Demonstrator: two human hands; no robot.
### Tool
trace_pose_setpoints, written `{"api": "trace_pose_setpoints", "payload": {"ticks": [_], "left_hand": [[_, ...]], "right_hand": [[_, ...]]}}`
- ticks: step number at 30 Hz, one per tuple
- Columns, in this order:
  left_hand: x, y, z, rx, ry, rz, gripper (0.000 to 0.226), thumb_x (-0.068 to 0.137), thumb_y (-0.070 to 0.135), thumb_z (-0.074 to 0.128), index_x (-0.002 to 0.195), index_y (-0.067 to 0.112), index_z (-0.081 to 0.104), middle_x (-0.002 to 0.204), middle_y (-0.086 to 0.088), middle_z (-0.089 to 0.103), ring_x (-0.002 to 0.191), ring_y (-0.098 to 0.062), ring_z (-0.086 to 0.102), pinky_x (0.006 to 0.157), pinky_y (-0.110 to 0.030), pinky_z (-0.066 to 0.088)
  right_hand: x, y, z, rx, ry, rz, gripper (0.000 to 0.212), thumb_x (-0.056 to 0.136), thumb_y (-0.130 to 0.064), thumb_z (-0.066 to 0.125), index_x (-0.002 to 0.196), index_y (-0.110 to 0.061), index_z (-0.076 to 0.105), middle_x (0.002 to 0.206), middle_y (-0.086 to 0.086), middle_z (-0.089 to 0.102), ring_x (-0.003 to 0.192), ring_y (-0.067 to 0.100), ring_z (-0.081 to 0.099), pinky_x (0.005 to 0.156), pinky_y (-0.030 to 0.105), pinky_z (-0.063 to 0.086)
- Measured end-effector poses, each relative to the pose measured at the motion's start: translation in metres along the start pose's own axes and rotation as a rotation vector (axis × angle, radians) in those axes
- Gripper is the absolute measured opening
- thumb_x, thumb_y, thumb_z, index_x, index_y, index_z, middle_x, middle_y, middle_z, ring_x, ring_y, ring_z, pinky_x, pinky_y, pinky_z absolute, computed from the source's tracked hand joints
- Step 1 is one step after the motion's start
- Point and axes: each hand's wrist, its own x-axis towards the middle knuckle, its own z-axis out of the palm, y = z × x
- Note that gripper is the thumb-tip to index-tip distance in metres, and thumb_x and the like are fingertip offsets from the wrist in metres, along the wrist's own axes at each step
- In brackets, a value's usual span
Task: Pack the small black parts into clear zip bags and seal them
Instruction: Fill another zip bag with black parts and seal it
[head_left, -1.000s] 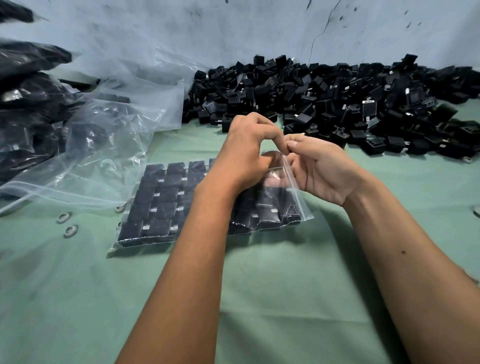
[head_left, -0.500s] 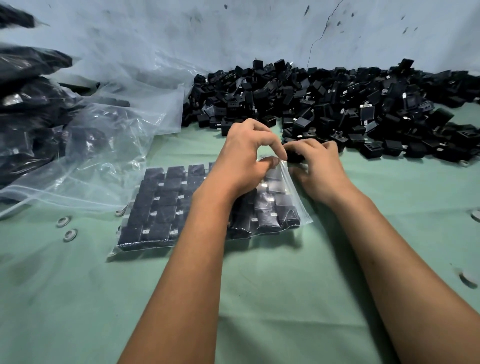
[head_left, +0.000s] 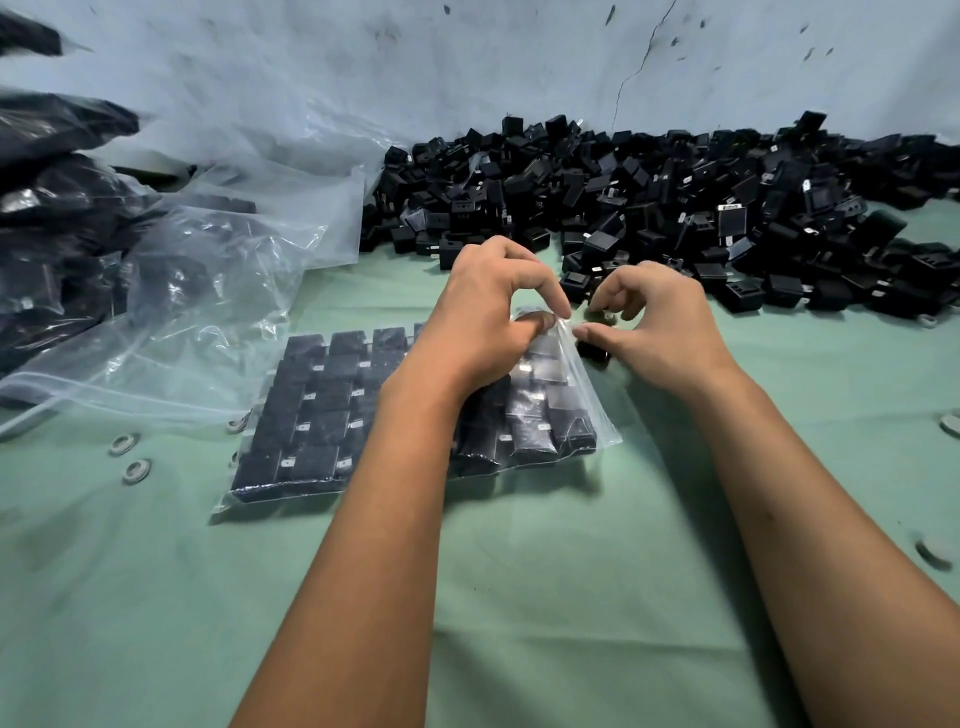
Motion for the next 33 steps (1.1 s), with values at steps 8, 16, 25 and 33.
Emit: {"api": "trace_pose_setpoints", "payload": {"ticks": [8,16,25,33], "left_hand": [[0.000,0.002,0.001,0.002,-0.005,0.001,0.026,0.085,0.014,0.083,0.085,0.039,0.077,0.113,0.010,0.058,0.118,-0.013,0.047,0.100,-0.032,0.042],[0.000,0.002,-0.003,0.007,0.045,0.010,0.028,0.081,0.013,0.085,0.081,0.039,0.078,0.114,0.010,0.058,0.120,-0.014,0.048,0.104,-0.039,0.043],[0.000,0.001,-0.004,0.017,0.045,0.012,0.027,0.081,0.015,0.085,0.081,0.041,0.078,0.115,0.011,0.058,0.120,-0.014,0.048,0.105,-0.037,0.041],[0.000,0.002,-0.005,0.023,0.039,0.018,0.033,0.081,0.016,0.085,0.079,0.047,0.074,0.114,0.013,0.058,0.120,-0.012,0.047,0.103,-0.030,0.038]], "right_hand": [[0.000,0.001,-0.008,0.156,-0.215,0.192,0.027,0.070,-0.028,0.095,0.087,-0.021,0.076,0.070,-0.004,0.062,0.060,0.010,0.056,0.056,0.029,0.050],[-0.007,-0.021,-0.002,0.555,-0.427,0.069,0.041,0.071,-0.003,0.090,0.105,-0.013,0.070,0.095,0.016,0.071,0.081,0.018,0.062,0.068,0.034,0.051],[-0.004,-0.013,-0.010,0.502,-0.367,0.076,0.033,0.077,0.019,0.076,0.106,0.003,0.067,0.095,0.016,0.072,0.085,0.017,0.065,0.080,0.040,0.053],[0.000,-0.010,-0.003,0.628,-0.247,0.127,0.015,0.092,0.014,0.061,0.101,0.004,0.067,0.081,0.012,0.076,0.073,0.018,0.073,0.074,0.030,0.058]]}}
